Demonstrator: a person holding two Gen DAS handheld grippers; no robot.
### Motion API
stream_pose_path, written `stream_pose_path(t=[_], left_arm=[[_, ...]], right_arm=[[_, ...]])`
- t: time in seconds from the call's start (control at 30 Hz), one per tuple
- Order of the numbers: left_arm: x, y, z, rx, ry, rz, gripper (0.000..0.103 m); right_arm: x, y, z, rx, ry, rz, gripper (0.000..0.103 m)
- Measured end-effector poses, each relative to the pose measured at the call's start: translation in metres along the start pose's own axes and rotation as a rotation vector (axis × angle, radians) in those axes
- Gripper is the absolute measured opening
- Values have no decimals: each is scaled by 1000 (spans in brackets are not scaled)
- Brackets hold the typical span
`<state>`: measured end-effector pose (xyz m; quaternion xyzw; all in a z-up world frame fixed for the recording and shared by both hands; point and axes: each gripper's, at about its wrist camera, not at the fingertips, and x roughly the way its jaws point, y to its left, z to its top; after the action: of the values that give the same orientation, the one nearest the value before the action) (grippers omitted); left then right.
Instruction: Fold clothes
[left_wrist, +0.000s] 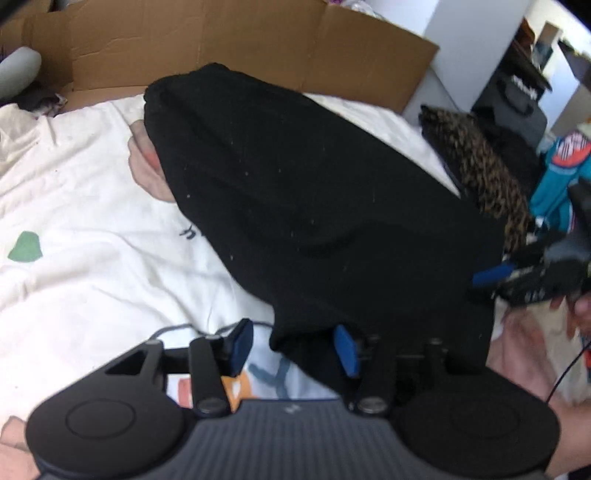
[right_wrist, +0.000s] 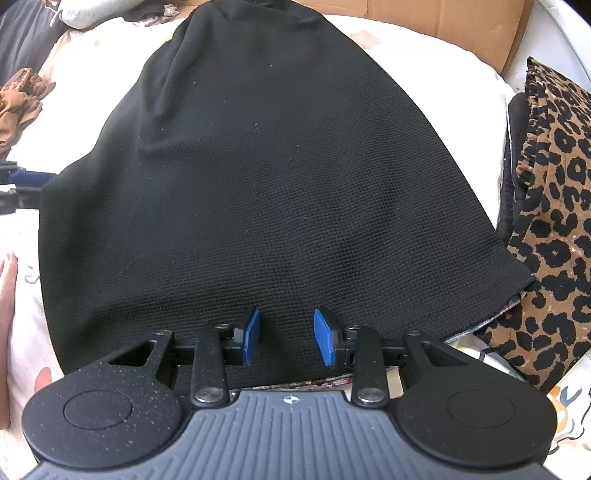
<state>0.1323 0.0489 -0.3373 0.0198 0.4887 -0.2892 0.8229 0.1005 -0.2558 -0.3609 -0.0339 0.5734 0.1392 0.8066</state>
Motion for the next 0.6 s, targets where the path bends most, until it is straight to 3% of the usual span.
stream_pose_path(t=[0.23,0.33,0.37,0.4,0.6], left_arm=[[24,8,-6,-23,35,24,51],[32,11,-15,-64,47,19,40],[31,14,-15,-75,41,15,29],[29,17,-15,-92,38,1,12],[24,27,-17,-191,49,-16,6]], right_arm=[[-1,-2,-1,-4,-3,3,39],[-1,-2,-2,-3,-5,5,38],[-1,-2,-3,-4,-6,5,38],[-2,-3,-3,-4,-6,6,38],[-3,-4,-3,2,-3,2,38]])
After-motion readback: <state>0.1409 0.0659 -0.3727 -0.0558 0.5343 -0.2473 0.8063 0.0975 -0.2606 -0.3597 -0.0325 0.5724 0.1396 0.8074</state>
